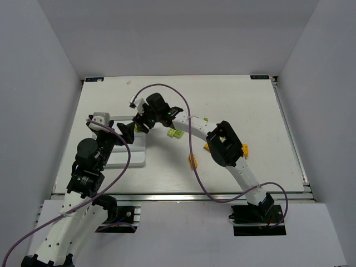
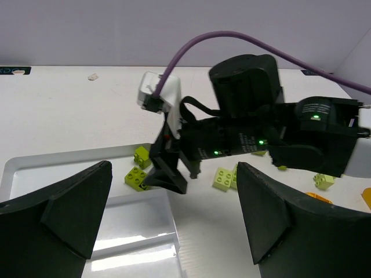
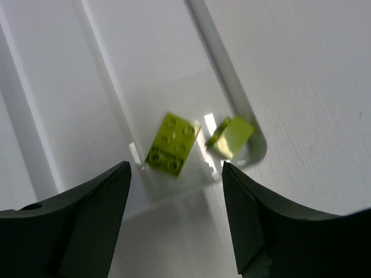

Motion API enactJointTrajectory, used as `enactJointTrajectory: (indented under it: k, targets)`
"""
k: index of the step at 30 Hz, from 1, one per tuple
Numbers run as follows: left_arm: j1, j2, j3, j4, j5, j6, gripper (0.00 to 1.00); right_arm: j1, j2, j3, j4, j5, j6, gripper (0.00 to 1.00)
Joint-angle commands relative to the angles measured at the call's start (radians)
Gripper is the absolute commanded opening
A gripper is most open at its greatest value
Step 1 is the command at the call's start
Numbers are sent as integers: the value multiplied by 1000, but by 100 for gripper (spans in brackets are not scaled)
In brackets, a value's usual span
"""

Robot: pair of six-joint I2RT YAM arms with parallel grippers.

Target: Sort the legos into containers by color

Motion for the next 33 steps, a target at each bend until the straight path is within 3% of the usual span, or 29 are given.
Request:
enactJointTrajectory:
  k: [1, 5, 9, 11, 14, 20, 28, 33]
  targets:
    - [3, -3, -7, 24, 37, 2, 96, -45, -208, -134, 44, 38, 64, 68]
    - [3, 9, -6, 28, 79, -1, 85, -119, -331, -293, 11, 95, 131, 56]
    - [3, 17, -6, 34, 126, -3, 74, -200, -386, -385, -71, 153, 158, 55]
    - [3, 21, -6, 34, 135, -6, 75, -243, -409, -410, -92, 155, 123, 66]
    - [3, 26, -3, 33, 140, -4, 82, -275, -424, -441, -106, 150, 45, 74]
    - [3, 29, -3, 31, 142, -4, 88, -315, -333, -351, -212, 144, -144, 85]
    - [3, 38, 0, 33, 160, -6, 89, -365, -279, -330, -312, 109, -312, 87]
    - [3, 35, 0, 33, 160, -6, 89, -390, -257, -329, -364, 69, -365, 83]
